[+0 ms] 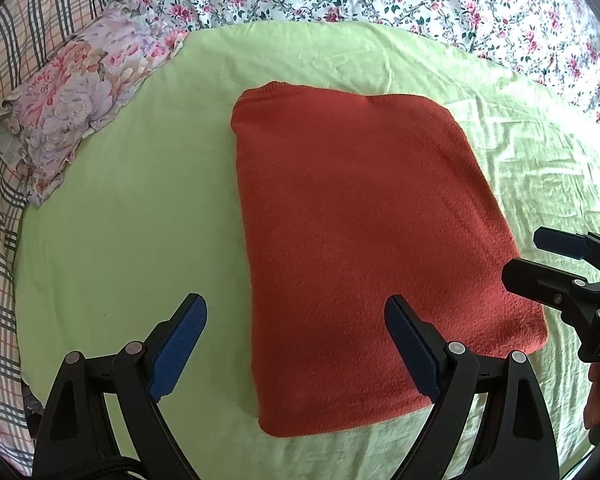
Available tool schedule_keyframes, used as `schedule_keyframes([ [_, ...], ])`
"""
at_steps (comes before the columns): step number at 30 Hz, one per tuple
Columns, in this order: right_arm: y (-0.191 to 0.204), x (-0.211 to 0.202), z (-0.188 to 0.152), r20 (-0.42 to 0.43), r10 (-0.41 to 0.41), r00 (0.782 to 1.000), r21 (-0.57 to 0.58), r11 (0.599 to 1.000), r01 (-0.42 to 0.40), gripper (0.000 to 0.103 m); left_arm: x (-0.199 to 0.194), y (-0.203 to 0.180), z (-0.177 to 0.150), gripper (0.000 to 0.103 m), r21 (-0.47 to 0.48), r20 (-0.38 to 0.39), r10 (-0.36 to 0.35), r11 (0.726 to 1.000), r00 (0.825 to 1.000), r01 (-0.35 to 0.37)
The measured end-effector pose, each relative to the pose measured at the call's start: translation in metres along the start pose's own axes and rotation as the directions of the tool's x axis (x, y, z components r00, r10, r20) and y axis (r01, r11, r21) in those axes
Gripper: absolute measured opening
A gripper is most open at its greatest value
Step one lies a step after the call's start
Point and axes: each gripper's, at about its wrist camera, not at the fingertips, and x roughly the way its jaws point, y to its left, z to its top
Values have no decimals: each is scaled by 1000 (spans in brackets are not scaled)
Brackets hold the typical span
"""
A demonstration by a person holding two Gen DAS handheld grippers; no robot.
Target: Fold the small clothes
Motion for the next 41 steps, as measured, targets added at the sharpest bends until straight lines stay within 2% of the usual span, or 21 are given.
schedule_keyframes([
  [19, -10, 13, 13, 34, -21, 999, 4, 1000, 21, 93, 11, 20, 16, 91, -44, 23, 26, 999, 999, -25],
  [41, 0, 18, 10, 33, -23, 999, 7, 1000, 23, 96, 7, 37, 0, 91, -92, 38, 13, 996, 999, -9],
])
